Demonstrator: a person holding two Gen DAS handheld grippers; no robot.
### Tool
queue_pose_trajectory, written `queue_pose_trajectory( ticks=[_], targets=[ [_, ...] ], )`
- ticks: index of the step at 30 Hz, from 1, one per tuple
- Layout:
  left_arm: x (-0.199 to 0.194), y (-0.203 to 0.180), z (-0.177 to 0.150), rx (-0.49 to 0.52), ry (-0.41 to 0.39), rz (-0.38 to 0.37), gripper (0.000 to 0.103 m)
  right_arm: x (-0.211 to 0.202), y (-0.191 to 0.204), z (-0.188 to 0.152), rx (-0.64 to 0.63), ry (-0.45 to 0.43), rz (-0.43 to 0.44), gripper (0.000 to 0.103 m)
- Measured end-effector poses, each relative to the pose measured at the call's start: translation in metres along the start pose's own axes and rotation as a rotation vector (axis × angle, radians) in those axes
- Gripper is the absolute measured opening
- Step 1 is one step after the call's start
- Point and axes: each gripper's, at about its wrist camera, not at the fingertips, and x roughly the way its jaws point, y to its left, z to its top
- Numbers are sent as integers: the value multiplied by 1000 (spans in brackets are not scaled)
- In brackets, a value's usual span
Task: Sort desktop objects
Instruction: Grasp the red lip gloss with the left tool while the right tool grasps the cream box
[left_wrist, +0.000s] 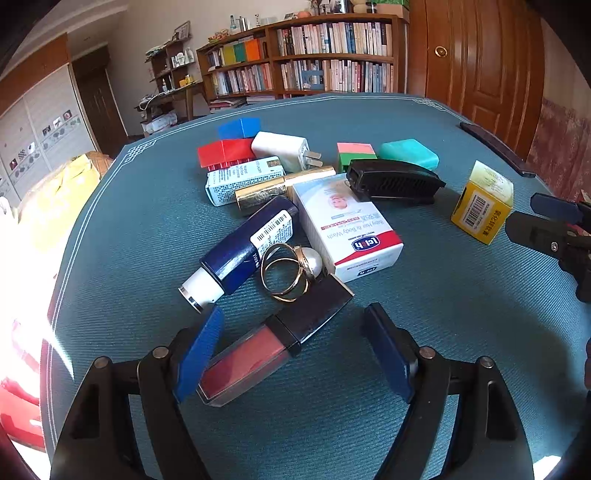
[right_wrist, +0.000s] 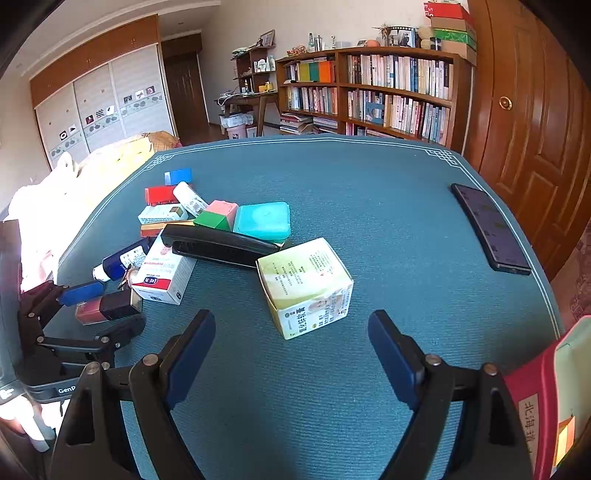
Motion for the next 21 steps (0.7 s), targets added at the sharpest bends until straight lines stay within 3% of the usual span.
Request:
queue_pose_trajectory(
  ticks=[3, 6, 10, 13, 18, 20, 21],
  targets=[
    [1, 2, 0, -31, 6, -6, 77, 7, -3, 3, 7, -2, -20, 88],
    [-3, -1, 1, -23, -9, 6, 57, 15, -5, 3, -1, -1, -41, 88],
    [-5, -6, 1, -9, -22, 17, 39, 25, -12, 5, 19, 7, -51, 88],
    [-9, -7, 1, -27, -22, -17, 30, 34, -16, 9, 28, 11, -62, 88],
    [-16, -7, 0, -56, -28, -45, 24, 41, -24, 15, 67, 19, -24, 87],
    [-18, -5, 1, -74, -29, -65, 23, 43, -24, 14, 68, 25, -7, 75],
    [-18, -6, 1, -84, -28, -75, 23, 44, -24, 13, 68, 35, 1, 63]
  ],
)
